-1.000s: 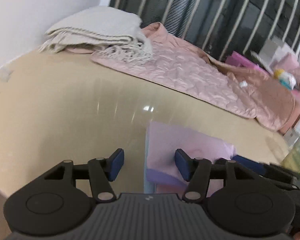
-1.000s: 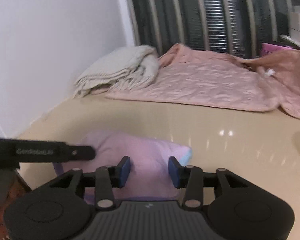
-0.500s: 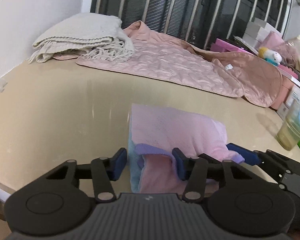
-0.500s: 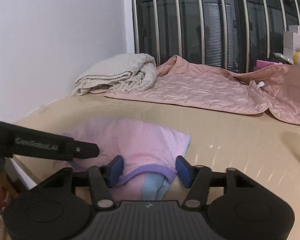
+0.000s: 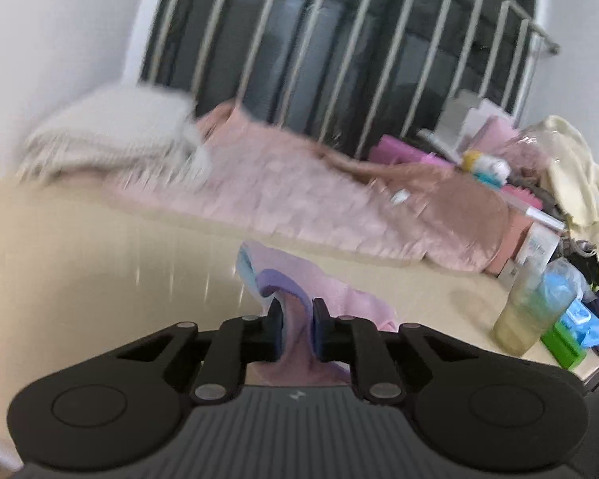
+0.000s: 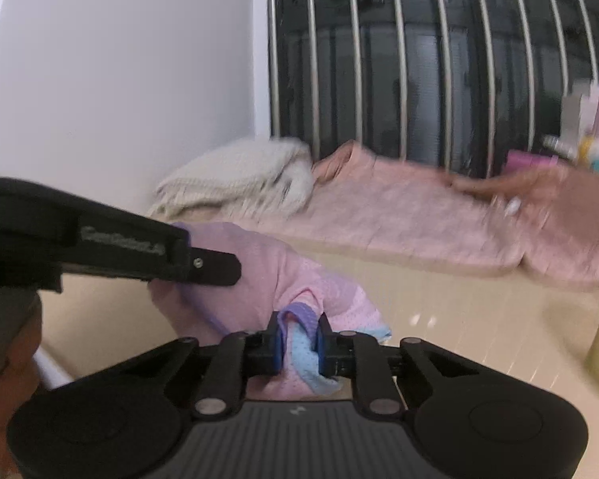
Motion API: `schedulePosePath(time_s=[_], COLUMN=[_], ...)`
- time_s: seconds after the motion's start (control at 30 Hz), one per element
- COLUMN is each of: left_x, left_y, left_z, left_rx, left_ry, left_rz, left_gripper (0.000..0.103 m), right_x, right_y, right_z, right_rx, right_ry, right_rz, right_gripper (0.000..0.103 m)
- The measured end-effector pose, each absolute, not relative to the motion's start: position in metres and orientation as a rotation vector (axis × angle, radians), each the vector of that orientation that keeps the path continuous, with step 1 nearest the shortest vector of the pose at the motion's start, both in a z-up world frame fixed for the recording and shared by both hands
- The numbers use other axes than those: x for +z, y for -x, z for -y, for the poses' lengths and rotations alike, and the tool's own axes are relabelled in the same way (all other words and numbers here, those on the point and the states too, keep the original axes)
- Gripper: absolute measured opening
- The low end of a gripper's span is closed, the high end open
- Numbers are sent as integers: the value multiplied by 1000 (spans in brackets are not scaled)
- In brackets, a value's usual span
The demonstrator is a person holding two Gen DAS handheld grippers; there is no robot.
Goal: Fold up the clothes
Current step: 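Grasp the folded garment with the left gripper while the right gripper also holds it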
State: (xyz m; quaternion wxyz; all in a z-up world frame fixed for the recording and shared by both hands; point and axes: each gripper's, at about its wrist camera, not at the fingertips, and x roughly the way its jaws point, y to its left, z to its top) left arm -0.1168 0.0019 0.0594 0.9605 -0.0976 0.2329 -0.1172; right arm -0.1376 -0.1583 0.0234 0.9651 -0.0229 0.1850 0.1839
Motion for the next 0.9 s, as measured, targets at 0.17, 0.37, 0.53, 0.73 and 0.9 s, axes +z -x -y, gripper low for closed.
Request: schedulePosePath(time_s=[0.17,0.37,0.53,0.73,0.9], left_x=[100,145,150,109,36], left_y=[74,-8,-100,-210,-279], left_z=[15,40,48,54,48], left_rx=[-317,-371,-372,-328,-301], left_ry=[183,131,144,93,147], left_rz=[-391,-330,-370,-460,-630], left_gripper=[13,14,14,14,18], right_x=[75,131,148,120,55], right_y=[108,38,-57,-186,-261], right_z=[184,199,202,206,207], right_rx=[302,227,186,167,146], right_ry=[76,140,126,-20,-35], right_rz=[-250,-177,-218,-390,-581], right_gripper=[14,14,14,14,17])
